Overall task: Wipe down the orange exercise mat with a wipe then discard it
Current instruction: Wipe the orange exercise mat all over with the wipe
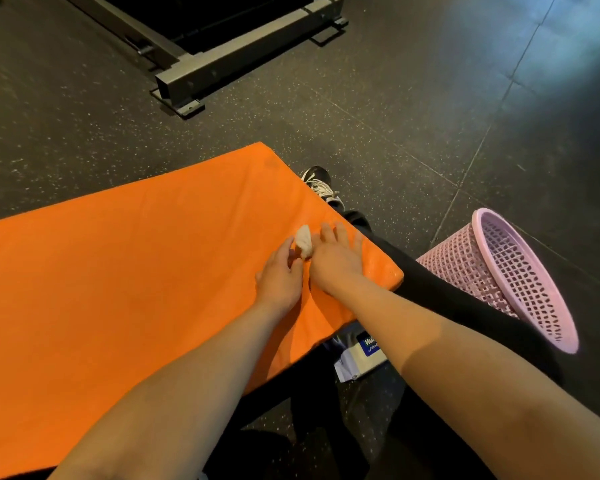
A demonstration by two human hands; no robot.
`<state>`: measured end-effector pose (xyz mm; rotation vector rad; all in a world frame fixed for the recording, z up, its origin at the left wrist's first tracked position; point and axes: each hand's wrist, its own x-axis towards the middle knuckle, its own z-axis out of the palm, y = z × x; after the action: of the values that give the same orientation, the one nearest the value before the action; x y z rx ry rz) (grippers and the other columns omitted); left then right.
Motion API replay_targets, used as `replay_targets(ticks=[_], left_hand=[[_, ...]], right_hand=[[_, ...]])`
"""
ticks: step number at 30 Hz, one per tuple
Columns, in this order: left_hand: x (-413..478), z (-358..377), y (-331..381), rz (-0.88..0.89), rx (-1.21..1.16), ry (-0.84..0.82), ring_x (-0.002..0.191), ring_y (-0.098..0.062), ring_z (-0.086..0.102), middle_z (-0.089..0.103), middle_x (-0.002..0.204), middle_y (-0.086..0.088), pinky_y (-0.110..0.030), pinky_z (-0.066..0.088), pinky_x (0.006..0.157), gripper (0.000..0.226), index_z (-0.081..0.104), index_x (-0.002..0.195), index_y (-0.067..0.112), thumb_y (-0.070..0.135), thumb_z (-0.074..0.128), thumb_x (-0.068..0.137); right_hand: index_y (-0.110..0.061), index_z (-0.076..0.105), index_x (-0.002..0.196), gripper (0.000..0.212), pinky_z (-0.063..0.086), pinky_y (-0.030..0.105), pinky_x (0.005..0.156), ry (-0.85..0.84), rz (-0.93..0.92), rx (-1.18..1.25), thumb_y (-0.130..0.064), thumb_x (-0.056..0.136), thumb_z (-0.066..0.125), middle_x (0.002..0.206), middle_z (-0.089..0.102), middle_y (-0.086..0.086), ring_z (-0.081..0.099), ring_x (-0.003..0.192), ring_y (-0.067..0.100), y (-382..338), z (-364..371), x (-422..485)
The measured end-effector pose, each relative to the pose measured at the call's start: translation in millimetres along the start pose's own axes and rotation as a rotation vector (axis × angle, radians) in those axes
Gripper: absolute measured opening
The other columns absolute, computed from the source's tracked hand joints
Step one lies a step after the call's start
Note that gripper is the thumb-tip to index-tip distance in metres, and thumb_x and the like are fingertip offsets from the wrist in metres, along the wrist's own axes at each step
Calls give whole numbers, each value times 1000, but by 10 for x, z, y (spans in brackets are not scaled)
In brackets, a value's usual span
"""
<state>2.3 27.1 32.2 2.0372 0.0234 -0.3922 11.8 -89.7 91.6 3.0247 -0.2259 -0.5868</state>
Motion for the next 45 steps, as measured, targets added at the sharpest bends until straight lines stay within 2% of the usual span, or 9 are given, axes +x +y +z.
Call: replay_targets(ticks=[3, 6, 13, 19, 26, 35, 37, 41, 45], left_hand=[[195, 41, 50, 35, -116, -7, 134, -19, 48, 53, 146, 4, -49, 35, 113, 45, 47, 145, 32, 37, 45, 101], [380, 77, 103, 34, 98, 3, 138, -15, 42, 49, 148, 9, -37, 23, 110, 38, 52, 141, 37, 33, 40, 105], [572, 138, 165, 98, 418, 23, 133, -20, 35, 42, 151, 10, -43, 18, 105, 44, 48, 144, 36, 49, 32, 105], [633, 177, 117, 146, 476, 28, 134, -21, 28, 37, 152, 14, -49, 19, 107, 52, 35, 152, 36, 55, 29, 104], [737, 145, 95, 9, 521, 63, 137, -28, 24, 25, 160, 8, -51, 18, 113, 48, 35, 150, 32, 41, 33, 103], [349, 126, 144, 378, 342, 23, 138, -17, 30, 29, 162, 15, -39, 19, 108, 55, 35, 155, 32, 42, 28, 101], [311, 70, 130, 396, 408, 63, 140, -16, 29, 30, 161, 15, -43, 20, 108, 53, 35, 155, 32, 40, 30, 102], [291, -56, 149, 129, 377, 115, 150, -17, 17, 17, 166, 9, -47, 18, 112, 51, 22, 158, 31, 33, 29, 108], [140, -5, 253, 228, 272, 74, 152, -16, 16, 16, 167, 5, -43, 20, 114, 52, 24, 159, 25, 31, 32, 108]], right_hand=[[-25, 43, 150, 49, 6, 64, 118, 34, -15, 59, -36, 103, 37, 161, 27, 5, 9, 152, 30, -41, 24, 111], [-26, 58, 134, 39, 19, 60, 111, 111, 17, 115, -39, 103, 38, 152, 40, 4, 23, 144, 27, 66, -70, 299], [-26, 55, 138, 40, 44, 50, 101, 36, 213, 340, -27, 104, 35, 136, 57, 9, 51, 124, 32, 225, -207, 691], [-38, 36, 153, 49, 43, 49, 104, 28, 238, 351, -28, 105, 33, 140, 49, 12, 44, 126, 35, 248, -148, 664], [-52, 34, 149, 50, 43, 52, 102, -10, 190, 459, -31, 104, 33, 129, 44, 10, 39, 123, 38, 261, -138, 451], [-70, 14, 144, 59, 37, 57, 110, -18, 164, 694, -66, 86, 25, 137, 48, 12, 40, 132, 38, 250, -221, -1], [-67, 17, 146, 56, 38, 55, 110, -21, 169, 740, -59, 92, 29, 131, 47, 10, 44, 126, 36, 236, -185, -124], [-62, 21, 149, 54, 39, 51, 109, -10, 166, 781, -41, 102, 36, 118, 46, 6, 48, 115, 33, 218, -115, -371], [-49, 19, 156, 58, 34, 53, 114, 0, 112, 735, -35, 103, 38, 139, 49, 8, 47, 130, 34, 178, -184, -548]])
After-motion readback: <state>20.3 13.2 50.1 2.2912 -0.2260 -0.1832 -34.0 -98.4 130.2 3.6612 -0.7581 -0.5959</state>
